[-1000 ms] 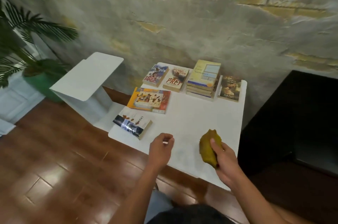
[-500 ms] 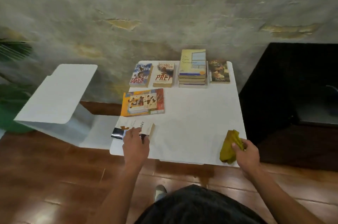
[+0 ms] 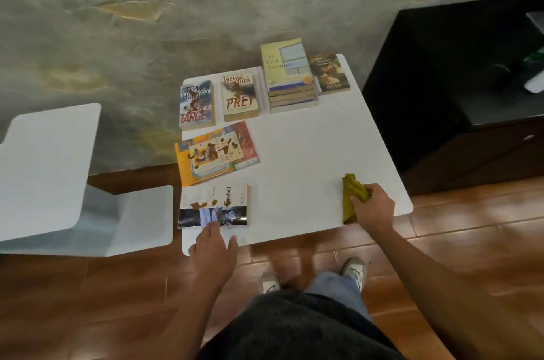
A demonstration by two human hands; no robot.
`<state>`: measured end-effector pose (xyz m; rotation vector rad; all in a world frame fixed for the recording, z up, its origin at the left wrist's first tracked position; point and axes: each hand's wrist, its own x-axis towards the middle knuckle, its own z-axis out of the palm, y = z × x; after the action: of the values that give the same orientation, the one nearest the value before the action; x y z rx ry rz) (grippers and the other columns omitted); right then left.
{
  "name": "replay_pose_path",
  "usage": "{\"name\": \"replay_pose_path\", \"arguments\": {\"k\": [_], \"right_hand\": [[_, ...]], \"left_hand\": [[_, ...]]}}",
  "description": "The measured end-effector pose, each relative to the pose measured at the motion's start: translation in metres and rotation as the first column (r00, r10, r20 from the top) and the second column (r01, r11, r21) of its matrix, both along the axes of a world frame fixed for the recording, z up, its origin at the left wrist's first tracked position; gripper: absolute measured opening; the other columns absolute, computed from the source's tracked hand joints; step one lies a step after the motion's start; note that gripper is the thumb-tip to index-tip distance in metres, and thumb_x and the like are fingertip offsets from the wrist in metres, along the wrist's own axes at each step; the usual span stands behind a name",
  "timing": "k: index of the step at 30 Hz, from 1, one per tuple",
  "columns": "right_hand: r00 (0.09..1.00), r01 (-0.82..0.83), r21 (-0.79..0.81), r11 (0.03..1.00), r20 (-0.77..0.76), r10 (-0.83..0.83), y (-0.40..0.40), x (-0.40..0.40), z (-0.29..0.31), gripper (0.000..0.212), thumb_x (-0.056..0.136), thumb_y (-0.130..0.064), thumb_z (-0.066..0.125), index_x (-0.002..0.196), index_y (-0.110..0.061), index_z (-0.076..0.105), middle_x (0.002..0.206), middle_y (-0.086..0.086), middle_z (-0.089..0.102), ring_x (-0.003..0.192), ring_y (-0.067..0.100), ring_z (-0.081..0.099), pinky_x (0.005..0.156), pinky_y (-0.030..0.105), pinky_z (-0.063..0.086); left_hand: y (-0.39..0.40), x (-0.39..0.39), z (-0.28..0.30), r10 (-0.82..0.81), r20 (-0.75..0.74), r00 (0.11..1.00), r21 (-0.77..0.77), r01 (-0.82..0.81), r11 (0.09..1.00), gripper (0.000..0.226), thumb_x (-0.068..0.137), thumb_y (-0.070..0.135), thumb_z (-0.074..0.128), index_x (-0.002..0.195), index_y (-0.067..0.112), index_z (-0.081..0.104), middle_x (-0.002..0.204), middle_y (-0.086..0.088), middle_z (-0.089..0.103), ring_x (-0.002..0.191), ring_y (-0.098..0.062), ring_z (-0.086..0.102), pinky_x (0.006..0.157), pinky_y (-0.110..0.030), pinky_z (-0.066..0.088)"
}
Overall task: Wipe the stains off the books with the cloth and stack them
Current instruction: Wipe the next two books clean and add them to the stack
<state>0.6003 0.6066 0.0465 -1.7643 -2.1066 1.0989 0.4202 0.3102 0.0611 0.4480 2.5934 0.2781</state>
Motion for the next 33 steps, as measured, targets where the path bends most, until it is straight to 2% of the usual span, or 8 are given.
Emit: {"name": "replay_pose_path", "arguments": {"k": [7,12,18,22,25,30,33], "right_hand": [[0.983,-0.181,-0.094,0.979,-0.057,0.176,-0.077,-0.042,-0.008,0.039,0.085,-0.018,0.073,0.122,-0.014,0.06,0.111,0.005,0.068,0.098,0.023,0.063,0.08,0.024,0.044],[0.948,-0.314,-0.178,0.933,-0.108,0.298,-0.134,-0.08,-0.01,0.051,0.086,-0.018,0.073,0.131,-0.014,0.05,0.104,0.0,0.062,0.091,0.016,0.061,0.084,0.031,0.054],[0.947,-0.32,-0.188,0.929,-0.075,0.312,-0.157,-0.107,-0.016,0.051,0.086,-0.025,0.071,0.129,-0.021,0.044,0.098,-0.003,0.062,0.082,0.013,0.062,0.069,0.028,0.054],[0.937,-0.349,-0.142,0.926,-0.033,0.347,-0.132,-0.098,-0.017,0.048,0.087,-0.023,0.069,0.128,-0.017,0.045,0.101,-0.001,0.061,0.083,0.016,0.06,0.071,0.031,0.053],[0.95,-0.309,-0.098,0.946,0.009,0.311,-0.093,-0.084,-0.013,0.045,0.087,-0.02,0.069,0.126,-0.013,0.047,0.1,0.003,0.059,0.083,0.02,0.058,0.071,0.032,0.051],[0.976,-0.177,-0.055,0.983,0.121,0.182,-0.002,-0.057,-0.004,0.047,0.088,-0.018,0.07,0.127,-0.012,0.046,0.104,0.012,0.059,0.079,0.026,0.06,0.069,0.038,0.057],[0.978,-0.106,-0.025,0.994,0.181,0.109,0.053,-0.046,0.0,0.049,0.087,-0.019,0.071,0.128,-0.01,0.046,0.11,0.018,0.06,0.08,0.027,0.057,0.068,0.035,0.052]], "left_hand": [[-0.006,-0.012,0.006,-0.089,0.029,0.996,-0.043,0.09,0.995,0.061,0.103,0.047,0.045,0.155,0.018,0.031,0.158,-0.003,0.039,0.146,-0.023,0.036,0.119,-0.05,0.019],[-0.009,-0.017,0.009,-0.137,0.04,0.99,-0.053,0.139,0.989,0.06,0.103,0.045,0.045,0.155,0.02,0.031,0.158,0.0,0.04,0.146,-0.02,0.035,0.12,-0.048,0.019],[-0.013,-0.015,0.008,-0.193,0.024,0.981,-0.084,0.195,0.977,0.061,0.103,0.043,0.046,0.156,0.018,0.027,0.161,0.0,0.034,0.147,-0.017,0.031,0.119,-0.046,0.02],[-0.004,-0.009,0.007,-0.143,0.062,0.988,-0.092,0.148,0.985,0.065,0.103,0.044,0.045,0.158,0.018,0.023,0.165,-0.001,0.023,0.152,-0.018,0.022,0.12,-0.047,0.018],[0.001,-0.004,0.005,-0.12,0.072,0.99,-0.111,0.127,0.986,0.068,0.103,0.045,0.044,0.159,0.017,0.017,0.167,-0.002,0.016,0.154,-0.019,0.015,0.122,-0.047,0.017],[0.0,-0.004,0.001,-0.077,0.046,0.996,-0.096,0.081,0.992,0.065,0.102,0.044,0.046,0.157,0.022,0.02,0.166,-0.001,0.02,0.153,-0.02,0.018,0.121,-0.049,0.02],[0.002,0.0,0.001,-0.034,0.036,0.999,-0.088,0.037,0.995,0.066,0.102,0.043,0.048,0.158,0.024,0.019,0.166,0.001,0.019,0.153,-0.021,0.016,0.121,-0.051,0.02]]}}
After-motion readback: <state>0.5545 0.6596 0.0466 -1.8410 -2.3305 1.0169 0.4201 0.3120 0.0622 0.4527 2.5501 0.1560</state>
